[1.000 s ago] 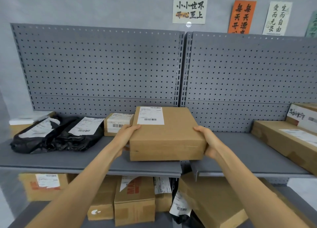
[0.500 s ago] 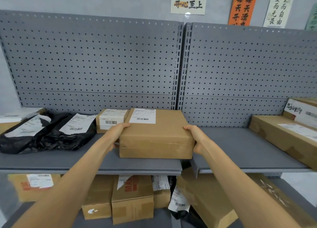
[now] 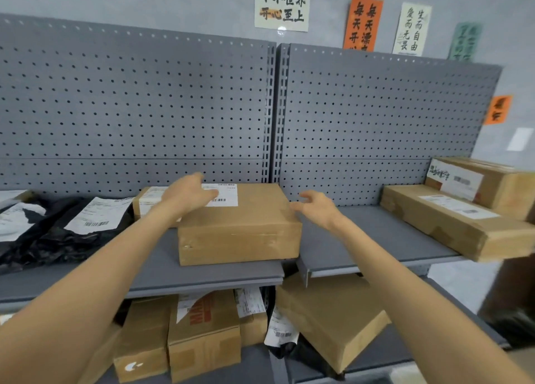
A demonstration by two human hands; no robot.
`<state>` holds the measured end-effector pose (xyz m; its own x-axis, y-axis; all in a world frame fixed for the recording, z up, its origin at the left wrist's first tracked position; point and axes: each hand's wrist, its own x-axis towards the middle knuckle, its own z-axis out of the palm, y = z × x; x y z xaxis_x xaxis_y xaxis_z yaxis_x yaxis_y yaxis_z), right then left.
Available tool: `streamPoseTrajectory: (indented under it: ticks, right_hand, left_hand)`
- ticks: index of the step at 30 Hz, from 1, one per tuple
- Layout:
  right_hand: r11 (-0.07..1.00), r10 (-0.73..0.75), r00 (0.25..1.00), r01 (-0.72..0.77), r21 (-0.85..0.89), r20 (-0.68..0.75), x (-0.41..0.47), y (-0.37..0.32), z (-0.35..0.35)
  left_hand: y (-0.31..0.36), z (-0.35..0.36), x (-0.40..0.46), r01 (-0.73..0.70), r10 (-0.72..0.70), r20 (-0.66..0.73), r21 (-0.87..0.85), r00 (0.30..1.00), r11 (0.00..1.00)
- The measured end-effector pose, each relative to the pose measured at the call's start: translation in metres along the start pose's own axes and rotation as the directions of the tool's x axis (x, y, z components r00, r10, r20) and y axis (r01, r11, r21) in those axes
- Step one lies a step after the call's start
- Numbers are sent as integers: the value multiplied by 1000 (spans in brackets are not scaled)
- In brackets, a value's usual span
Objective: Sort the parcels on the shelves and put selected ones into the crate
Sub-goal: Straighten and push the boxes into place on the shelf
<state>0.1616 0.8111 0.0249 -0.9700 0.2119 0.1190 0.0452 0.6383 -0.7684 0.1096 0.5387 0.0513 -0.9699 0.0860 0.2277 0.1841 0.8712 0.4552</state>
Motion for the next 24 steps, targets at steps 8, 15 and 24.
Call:
streamPoseTrajectory:
  ticks: [8,15,24]
  right_hand:
    - [592,-214,977,118,-797,-14,-25,10,-65]
    - [540,-144,986,5,-842,-87,-42,57,-133]
    - [545,-123,983,-50,-837,-139,-36,143,-228]
  left_hand:
    - [102,29,10,-469,451,140,379,881,798]
    - [176,68,7,-561,547,151,358,824,747]
    - [294,152,-3,-605,574,193,312,796,733]
